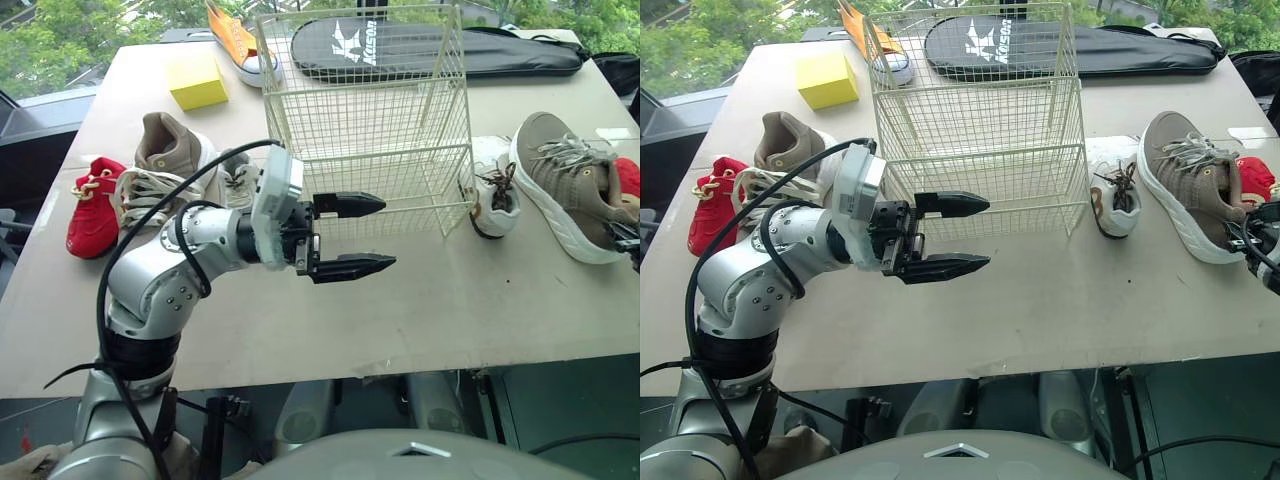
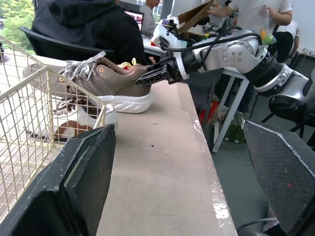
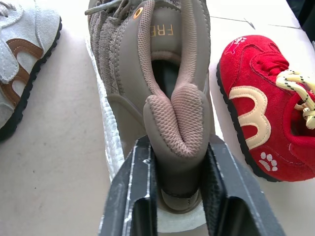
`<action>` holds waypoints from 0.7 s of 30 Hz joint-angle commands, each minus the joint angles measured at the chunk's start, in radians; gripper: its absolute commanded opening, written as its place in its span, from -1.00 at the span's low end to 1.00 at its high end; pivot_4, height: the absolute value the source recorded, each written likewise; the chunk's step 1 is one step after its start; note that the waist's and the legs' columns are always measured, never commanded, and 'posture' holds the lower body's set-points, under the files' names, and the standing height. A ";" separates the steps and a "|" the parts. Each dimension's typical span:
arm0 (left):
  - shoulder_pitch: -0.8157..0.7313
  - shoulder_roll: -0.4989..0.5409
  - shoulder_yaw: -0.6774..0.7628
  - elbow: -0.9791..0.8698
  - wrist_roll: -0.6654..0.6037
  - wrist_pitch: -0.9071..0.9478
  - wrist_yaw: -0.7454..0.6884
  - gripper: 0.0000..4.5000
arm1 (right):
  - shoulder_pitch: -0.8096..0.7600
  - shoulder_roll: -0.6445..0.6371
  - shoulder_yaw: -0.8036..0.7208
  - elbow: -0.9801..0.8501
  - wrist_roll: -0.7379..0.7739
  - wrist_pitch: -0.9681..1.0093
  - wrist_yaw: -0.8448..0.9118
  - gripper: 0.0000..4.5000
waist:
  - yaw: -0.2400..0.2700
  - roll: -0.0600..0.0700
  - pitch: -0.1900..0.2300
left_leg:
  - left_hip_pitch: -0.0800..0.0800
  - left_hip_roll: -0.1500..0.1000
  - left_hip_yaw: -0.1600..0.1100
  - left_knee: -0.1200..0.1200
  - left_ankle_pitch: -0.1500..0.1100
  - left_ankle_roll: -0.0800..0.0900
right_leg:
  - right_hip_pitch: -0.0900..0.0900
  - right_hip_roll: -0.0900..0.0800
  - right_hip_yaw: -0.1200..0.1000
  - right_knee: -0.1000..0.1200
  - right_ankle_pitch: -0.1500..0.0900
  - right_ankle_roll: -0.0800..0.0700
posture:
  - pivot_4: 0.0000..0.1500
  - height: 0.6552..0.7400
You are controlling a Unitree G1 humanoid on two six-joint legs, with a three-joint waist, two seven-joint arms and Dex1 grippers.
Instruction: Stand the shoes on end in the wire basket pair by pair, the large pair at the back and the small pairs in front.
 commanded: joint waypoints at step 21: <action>-0.414 -0.050 0.164 0.353 -0.197 0.185 0.021 1.00 | -0.173 -0.489 -0.364 -0.012 0.149 -0.409 0.486 -1.00 | -0.007 0.007 0.006 | -0.001 -0.001 0.003 0.001 -0.001 0.002 | -0.002 0.000 0.001 0.002 0.000 0.001 | 1.00 1.00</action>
